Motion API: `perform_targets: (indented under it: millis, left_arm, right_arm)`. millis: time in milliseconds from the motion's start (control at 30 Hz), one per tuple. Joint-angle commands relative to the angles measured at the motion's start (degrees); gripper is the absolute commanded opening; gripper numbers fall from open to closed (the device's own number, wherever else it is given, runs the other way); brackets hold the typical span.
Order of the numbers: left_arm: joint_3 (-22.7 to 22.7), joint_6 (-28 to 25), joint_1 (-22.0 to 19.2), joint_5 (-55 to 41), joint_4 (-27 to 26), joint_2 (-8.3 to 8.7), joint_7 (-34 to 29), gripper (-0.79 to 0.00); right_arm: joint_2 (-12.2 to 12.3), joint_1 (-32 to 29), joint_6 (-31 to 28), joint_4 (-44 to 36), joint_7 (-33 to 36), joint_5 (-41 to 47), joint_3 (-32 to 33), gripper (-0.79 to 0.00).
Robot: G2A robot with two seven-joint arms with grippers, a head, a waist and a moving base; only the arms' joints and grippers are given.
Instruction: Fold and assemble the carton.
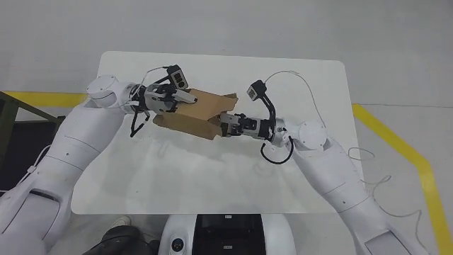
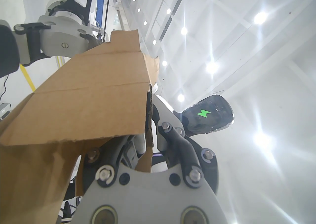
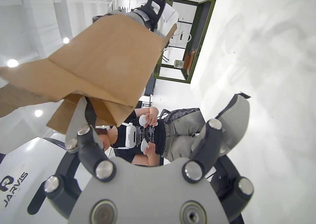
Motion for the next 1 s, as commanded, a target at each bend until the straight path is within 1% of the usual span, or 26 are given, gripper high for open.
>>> perform_targets:
  millis: [0,167,233,367,433,500,633,800,967]
  left_arm:
    - [0.0,-0.1,0.2,0.0,0.2,0.08,0.0,-0.785]
    - [-0.4,-1.1,0.4,0.8,1.8,0.23,0.0,-0.785]
    - [-0.9,-1.9,0.3,1.6,3.4,0.19,0.3,-0.785]
    - [-1.4,-2.8,0.4,1.9,4.7,-0.19,2.8,-0.785]
    - [-1.8,-2.8,0.7,1.0,5.1,-0.47,4.7,-0.785]
    - [-2.2,-4.0,0.8,1.7,5.6,-0.70,8.0,-0.785]
    - [-2.5,-5.1,1.5,3.7,4.8,-0.96,11.9,-0.785]
    - [-2.1,-5.0,2.7,7.9,1.7,-1.13,13.6,-0.785]
    - [-2.1,-3.7,4.2,8.8,-0.8,-1.33,12.5,-0.785]
  right_arm:
    - [0.2,-0.3,-0.1,-0.3,0.1,0.5,0.8,0.000]
    - [0.5,-1.4,-1.4,-2.0,1.4,3.3,2.7,0.000]
    - [0.7,-2.3,-2.6,-3.2,4.1,7.4,3.6,0.000]
    - [0.9,-3.7,-3.2,-4.9,8.8,13.6,4.8,0.000]
    - [0.9,-4.3,-2.6,-5.3,10.8,16.5,4.9,0.000]
    - [0.9,-4.7,-2.2,-5.5,12.7,19.2,4.7,0.000]
    - [0.6,-5.0,-3.1,-5.7,14.2,22.2,4.2,0.000]
    - [0.1,-4.2,-4.7,-5.1,13.9,23.1,3.3,0.000]
    - [-0.2,-3.3,-6.8,-3.6,11.8,22.0,3.4,0.000]
